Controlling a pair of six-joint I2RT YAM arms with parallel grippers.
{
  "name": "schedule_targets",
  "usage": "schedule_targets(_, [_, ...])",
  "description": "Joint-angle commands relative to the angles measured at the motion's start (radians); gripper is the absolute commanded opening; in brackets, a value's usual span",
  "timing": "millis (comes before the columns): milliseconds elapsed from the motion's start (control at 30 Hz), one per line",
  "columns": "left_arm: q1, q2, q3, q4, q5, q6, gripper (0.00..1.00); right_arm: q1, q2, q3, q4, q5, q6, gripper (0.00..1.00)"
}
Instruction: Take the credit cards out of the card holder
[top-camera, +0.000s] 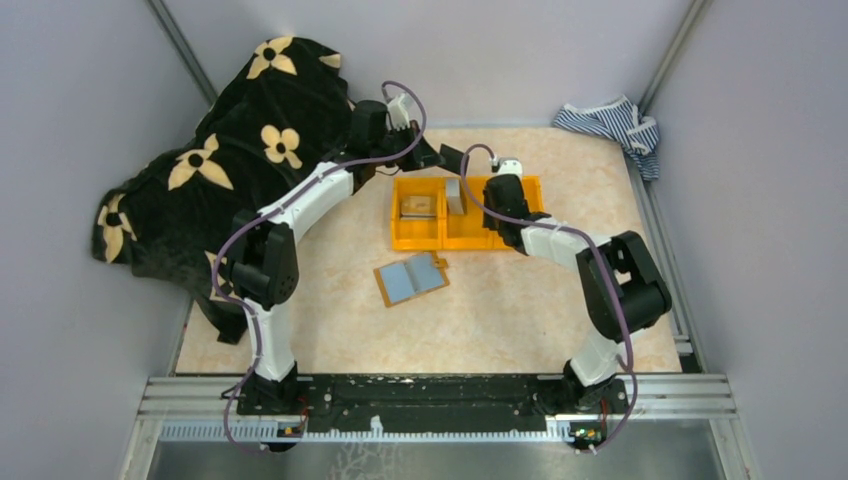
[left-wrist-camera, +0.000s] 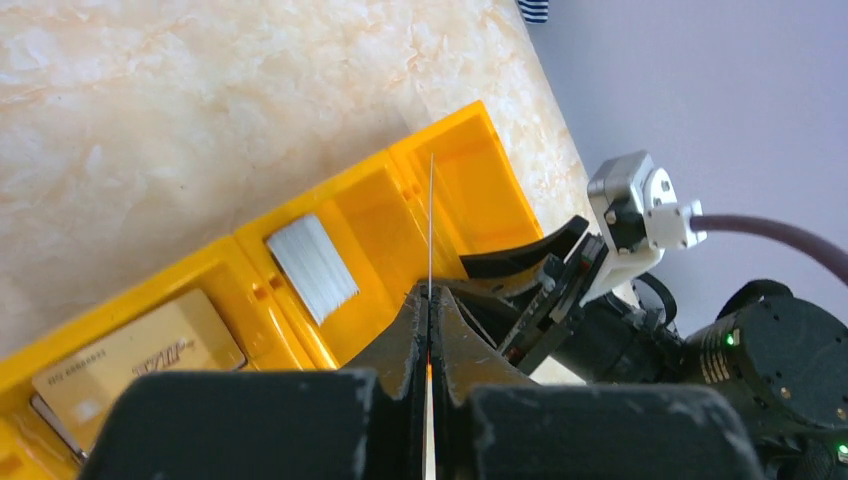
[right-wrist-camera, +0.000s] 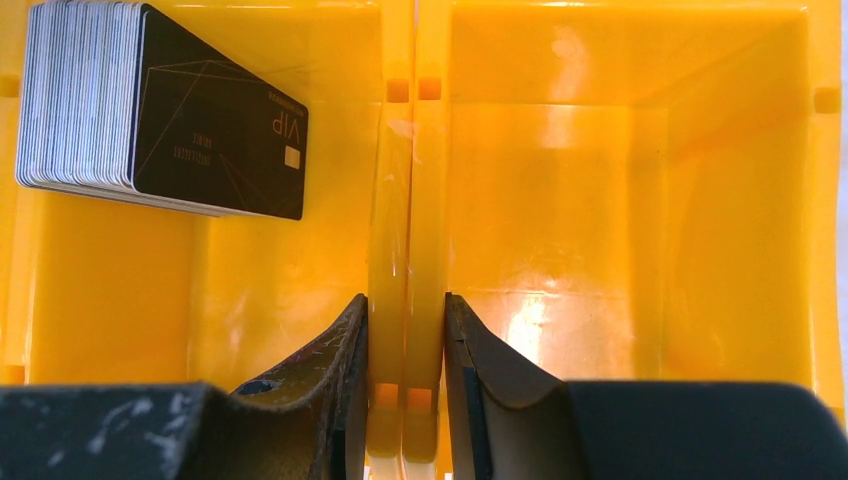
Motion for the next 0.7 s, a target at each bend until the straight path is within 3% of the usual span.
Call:
schedule_targets(0, [-0.008, -0.044, -0.011, 0.026, 0.014, 0.011, 0.00, 0.028, -0.108, -0.046, -0.001, -0.048, 0.057, 0.06])
schedule_targets(133, [-0.013, -0.047, -0.015, 0.013, 0.014, 0.009, 0.00, 0.031, -0.134, -0.061, -0.006, -0.056, 0.057, 0.10])
schedule_targets(267, [-0.020, -0.053, -0.032, 0.006, 0.006, 0.007, 0.00, 0.032, -0.152, -0.056, -0.015, -0.063, 0.045, 0.38])
schedule_targets(333, [-0.023, -0.057, -0.039, -0.001, 0.000, 0.005, 0.00, 0.033, -0.165, -0.049, -0.022, -0.069, 0.038, 0.47])
schedule_targets(667, [-0.061, -0.069, 0.005, -0.124, -0.121, 0.011, 0.00, 0.032, -0.284, -0.011, -0.043, -0.041, 0.030, 0.70])
